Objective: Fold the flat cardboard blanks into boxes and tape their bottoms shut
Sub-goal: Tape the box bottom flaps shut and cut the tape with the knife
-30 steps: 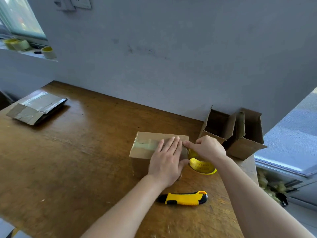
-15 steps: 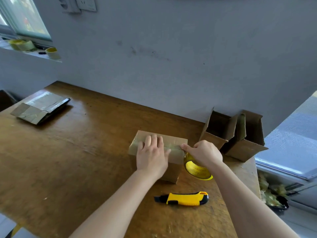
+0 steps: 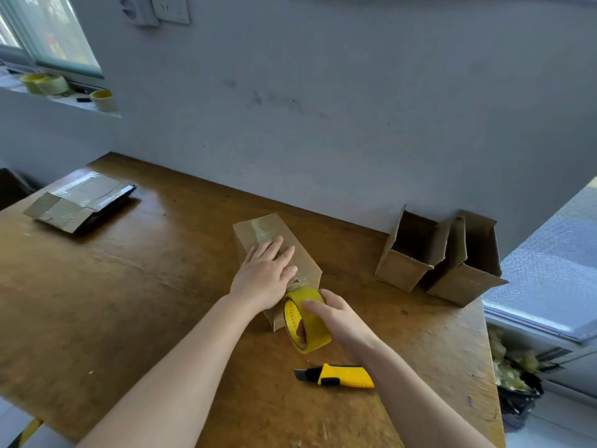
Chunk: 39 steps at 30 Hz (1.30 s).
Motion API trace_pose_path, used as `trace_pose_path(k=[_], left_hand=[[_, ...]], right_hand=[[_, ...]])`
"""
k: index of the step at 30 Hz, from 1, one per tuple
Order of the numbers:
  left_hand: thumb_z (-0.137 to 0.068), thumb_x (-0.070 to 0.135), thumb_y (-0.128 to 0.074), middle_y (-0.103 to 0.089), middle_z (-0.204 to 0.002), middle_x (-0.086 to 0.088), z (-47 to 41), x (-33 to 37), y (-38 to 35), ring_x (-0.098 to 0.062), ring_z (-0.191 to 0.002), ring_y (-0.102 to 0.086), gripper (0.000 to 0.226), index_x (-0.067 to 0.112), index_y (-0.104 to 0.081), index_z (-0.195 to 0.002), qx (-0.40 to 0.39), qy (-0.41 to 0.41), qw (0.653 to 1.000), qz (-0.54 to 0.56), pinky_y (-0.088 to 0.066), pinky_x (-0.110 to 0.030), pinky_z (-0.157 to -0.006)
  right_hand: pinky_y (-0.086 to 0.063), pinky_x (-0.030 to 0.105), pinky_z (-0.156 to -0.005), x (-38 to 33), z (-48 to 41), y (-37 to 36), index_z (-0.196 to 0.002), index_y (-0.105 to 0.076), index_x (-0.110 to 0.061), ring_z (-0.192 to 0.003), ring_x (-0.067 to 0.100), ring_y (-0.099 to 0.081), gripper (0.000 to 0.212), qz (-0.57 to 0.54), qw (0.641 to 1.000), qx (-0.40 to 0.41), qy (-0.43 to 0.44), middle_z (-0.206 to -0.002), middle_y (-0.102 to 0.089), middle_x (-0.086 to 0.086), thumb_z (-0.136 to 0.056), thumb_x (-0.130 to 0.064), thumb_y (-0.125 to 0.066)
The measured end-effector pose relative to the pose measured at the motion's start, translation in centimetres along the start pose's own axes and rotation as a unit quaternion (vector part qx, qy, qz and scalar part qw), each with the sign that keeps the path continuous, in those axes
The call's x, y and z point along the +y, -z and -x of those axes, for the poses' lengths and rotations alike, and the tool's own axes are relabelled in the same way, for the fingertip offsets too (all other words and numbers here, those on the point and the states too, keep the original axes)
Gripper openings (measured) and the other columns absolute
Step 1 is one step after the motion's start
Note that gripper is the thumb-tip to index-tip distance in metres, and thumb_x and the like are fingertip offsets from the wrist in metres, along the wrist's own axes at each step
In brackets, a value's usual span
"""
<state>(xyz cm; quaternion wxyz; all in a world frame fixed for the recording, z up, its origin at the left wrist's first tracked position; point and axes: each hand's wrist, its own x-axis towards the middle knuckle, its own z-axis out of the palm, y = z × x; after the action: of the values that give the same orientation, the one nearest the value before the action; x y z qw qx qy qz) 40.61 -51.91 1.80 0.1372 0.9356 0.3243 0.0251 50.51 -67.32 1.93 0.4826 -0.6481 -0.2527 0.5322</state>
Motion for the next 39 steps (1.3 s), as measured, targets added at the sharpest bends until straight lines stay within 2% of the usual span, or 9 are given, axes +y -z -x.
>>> trace_pose_path(k=[4, 13, 20, 26, 29, 31, 33, 35, 39], left_hand=[[-0.101, 0.048, -0.019, 0.0, -0.161, 0.005, -0.2, -0.9, 0.2, -0.012, -0.147, 0.007, 0.054, 0.031, -0.014, -0.152, -0.022, -0.019, 0.999, -0.012, 0.004, -0.034, -0.117], [-0.091, 0.067, -0.028, 0.004, -0.161, 0.005, -0.2, -0.5, 0.6, -0.016, -0.147, 0.008, 0.072, 0.032, -0.012, -0.152, -0.033, -0.013, 0.999, -0.011, 0.005, -0.037, -0.116], [-0.081, 0.059, -0.058, -0.016, -0.159, -0.005, 0.3, 1.3, -0.2, -0.028, -0.146, -0.011, 0.085, 0.023, -0.022, -0.15, 0.053, -0.011, 0.992, -0.11, -0.009, -0.047, -0.119], [-0.08, 0.058, -0.063, -0.015, -0.159, -0.005, -0.3, 1.3, -0.2, -0.028, -0.146, -0.01, 0.088, 0.023, -0.02, -0.15, 0.051, -0.014, 0.993, -0.106, -0.009, -0.048, -0.119], [-0.082, 0.057, -0.062, -0.006, -0.161, -0.002, 0.8, 0.7, -0.4, -0.022, -0.148, -0.001, 0.089, 0.025, -0.016, -0.152, 0.059, -0.031, 0.998, -0.006, 0.001, -0.041, -0.117], [-0.084, 0.05, -0.064, -0.021, -0.157, -0.005, 2.2, 0.6, -0.9, -0.02, -0.145, -0.016, 0.076, 0.02, -0.032, -0.146, 0.136, -0.022, 0.981, 0.137, -0.014, -0.039, -0.117], [-0.091, 0.039, -0.055, -0.048, -0.129, -0.01, 3.8, 1.0, -1.6, -0.017, -0.12, -0.043, 0.042, 0.01, -0.053, -0.121, 0.29, 0.053, 0.917, 0.267, -0.041, -0.034, -0.101], [-0.094, 0.025, -0.045, -0.052, -0.098, -0.004, 5.1, 1.4, -2.7, -0.017, -0.092, -0.049, 0.016, 0.011, -0.053, -0.094, 0.367, 0.17, 0.853, 0.33, -0.049, -0.031, -0.078], [-0.093, 0.028, -0.05, -0.062, -0.083, 0.005, 7.2, 2.8, -5.3, -0.017, -0.079, -0.057, 0.017, 0.021, -0.059, -0.081, 0.194, 0.277, 0.856, 0.39, -0.041, -0.023, -0.06]], right_hand=[[-0.05, 0.025, -0.05, 1.2, -0.3, -1.3, -0.103, -0.062, -0.013, -0.053, 0.016, -0.064, 0.026, 0.029, 0.998, 0.062, 0.012, -0.073, -0.066, 0.006, -0.094, -0.037, -0.058], [-0.044, 0.018, -0.038, 1.7, -2.9, -1.7, -0.1, -0.053, -0.014, -0.038, 0.017, -0.06, 0.054, 0.136, 0.971, 0.125, -0.154, -0.065, -0.069, 0.007, -0.084, -0.065, -0.055], [-0.057, 0.03, -0.055, 3.2, -3.1, -1.7, -0.122, -0.049, -0.017, -0.054, 0.015, -0.065, 0.052, 0.09, 0.989, 0.074, -0.095, -0.075, -0.07, 0.006, -0.084, -0.048, -0.067], [-0.056, 0.035, -0.083, 3.7, -1.9, -0.7, -0.108, -0.047, -0.035, -0.093, 0.016, -0.066, 0.043, 0.109, 0.991, 0.045, -0.067, -0.102, -0.065, -0.005, -0.077, -0.04, -0.077], [-0.055, 0.043, -0.09, 3.6, -1.6, -0.8, -0.122, -0.048, -0.027, -0.097, 0.022, -0.066, 0.054, 0.092, 0.992, 0.04, -0.07, -0.107, -0.066, 0.001, -0.077, -0.036, -0.077], [-0.056, 0.045, -0.087, 3.7, -1.4, -0.9, -0.12, -0.052, -0.023, -0.09, 0.022, -0.068, 0.052, 0.07, 0.995, 0.036, -0.067, -0.102, -0.069, 0.004, -0.077, -0.033, -0.078], [-0.057, 0.045, -0.084, 3.7, -1.4, -0.9, -0.116, -0.055, -0.022, -0.082, 0.022, -0.069, 0.046, 0.053, 0.996, 0.033, -0.065, -0.097, -0.07, 0.007, -0.078, -0.029, -0.079], [-0.059, 0.042, -0.079, 3.8, -1.3, -0.9, -0.109, -0.056, -0.025, -0.076, 0.02, -0.069, 0.037, 0.051, 0.996, 0.028, -0.067, -0.093, -0.071, 0.007, -0.079, -0.027, -0.078], [-0.059, 0.034, -0.073, 3.5, -1.0, -0.9, -0.105, -0.059, -0.026, -0.081, 0.019, -0.069, 0.033, 0.061, 0.996, 0.024, -0.056, -0.094, -0.071, 0.004, -0.079, -0.027, -0.078]])
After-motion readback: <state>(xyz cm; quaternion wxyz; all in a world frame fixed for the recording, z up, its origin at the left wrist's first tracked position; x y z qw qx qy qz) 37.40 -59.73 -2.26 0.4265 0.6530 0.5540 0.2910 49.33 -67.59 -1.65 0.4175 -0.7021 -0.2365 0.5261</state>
